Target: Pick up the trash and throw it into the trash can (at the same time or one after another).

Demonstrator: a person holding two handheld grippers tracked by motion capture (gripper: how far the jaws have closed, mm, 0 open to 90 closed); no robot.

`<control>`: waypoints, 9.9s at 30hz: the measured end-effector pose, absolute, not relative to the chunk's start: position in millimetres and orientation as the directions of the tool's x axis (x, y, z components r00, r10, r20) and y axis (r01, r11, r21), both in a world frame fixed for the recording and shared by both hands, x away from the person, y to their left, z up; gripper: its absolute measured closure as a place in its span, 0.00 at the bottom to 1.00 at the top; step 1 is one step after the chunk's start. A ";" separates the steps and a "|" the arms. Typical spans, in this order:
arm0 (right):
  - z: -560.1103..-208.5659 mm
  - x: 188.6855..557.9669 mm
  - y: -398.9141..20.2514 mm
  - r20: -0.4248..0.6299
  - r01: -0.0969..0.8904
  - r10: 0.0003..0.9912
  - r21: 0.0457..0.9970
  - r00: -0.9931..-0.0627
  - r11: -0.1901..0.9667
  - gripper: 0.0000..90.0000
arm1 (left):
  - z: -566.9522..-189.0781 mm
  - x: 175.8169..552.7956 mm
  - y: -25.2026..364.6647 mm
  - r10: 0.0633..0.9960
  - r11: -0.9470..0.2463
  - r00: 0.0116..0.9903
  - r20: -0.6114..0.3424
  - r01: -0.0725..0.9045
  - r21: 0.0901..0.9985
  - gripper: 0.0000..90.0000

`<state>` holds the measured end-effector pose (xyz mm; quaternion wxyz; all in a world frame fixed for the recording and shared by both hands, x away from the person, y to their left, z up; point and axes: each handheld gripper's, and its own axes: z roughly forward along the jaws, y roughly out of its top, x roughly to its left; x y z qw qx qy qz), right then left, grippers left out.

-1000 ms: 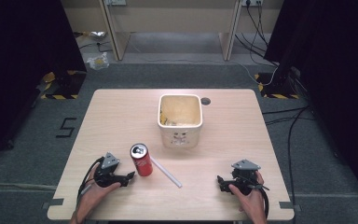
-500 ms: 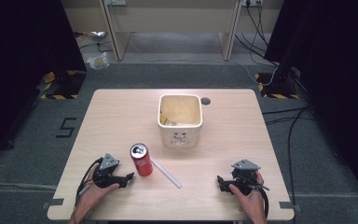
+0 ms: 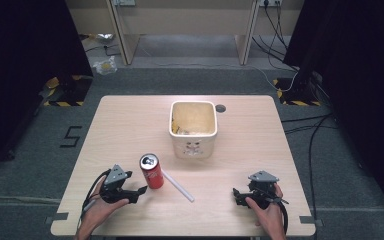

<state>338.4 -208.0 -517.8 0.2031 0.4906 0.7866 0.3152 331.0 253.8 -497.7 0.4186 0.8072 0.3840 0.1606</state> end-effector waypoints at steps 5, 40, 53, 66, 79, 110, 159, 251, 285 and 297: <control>-517.9 338.5 -207.8 -0.011 0.643 0.900 0.696 -0.436 0.320 0.00 | -492.0 328.7 247.6 0.744 -0.361 0.666 -0.054 0.468 0.806 0.18; -517.9 338.3 -207.3 -0.007 0.644 0.899 0.696 -0.438 0.319 0.00 | -483.7 346.8 219.8 0.720 -0.350 0.692 -0.057 0.433 0.831 0.27; -517.9 338.3 -207.3 -0.008 0.642 0.897 0.695 -0.442 0.323 0.00 | -478.3 348.7 221.3 0.713 -0.363 0.699 -0.043 0.421 0.831 0.38; -517.9 338.3 -207.3 -0.008 0.642 0.897 0.695 -0.442 0.323 0.00 | -459.9 350.4 222.8 0.692 -0.376 0.721 -0.034 0.400 0.836 0.38; -517.9 338.3 -207.3 -0.008 0.642 0.897 0.695 -0.442 0.323 0.00 | -440.7 365.5 236.0 0.702 -0.359 0.710 -0.056 0.421 0.833 0.38; -517.9 338.3 -207.3 -0.008 0.642 0.897 0.695 -0.442 0.323 0.00 | -387.5 400.6 227.8 0.690 -0.342 0.722 -0.047 0.382 0.859 0.38; -518.0 338.3 -207.3 -0.007 0.641 0.897 0.697 -0.442 0.322 0.00 | -325.3 463.7 164.0 0.653 -0.327 0.754 -0.068 0.362 0.873 0.38; -517.9 338.2 -207.1 -0.005 0.641 0.895 0.696 -0.446 0.324 0.00 | -349.5 477.9 149.8 0.670 -0.325 0.737 -0.085 0.395 0.859 0.25; -517.9 338.2 -207.1 -0.007 0.641 0.895 0.696 -0.446 0.325 0.00 | -364.3 427.4 196.1 0.711 -0.291 0.697 -0.089 0.408 0.865 0.25; -517.8 338.2 -207.1 -0.007 0.642 0.895 0.695 -0.446 0.325 0.00 | -393.3 403.9 196.1 0.722 -0.283 0.684 -0.101 0.425 0.860 0.26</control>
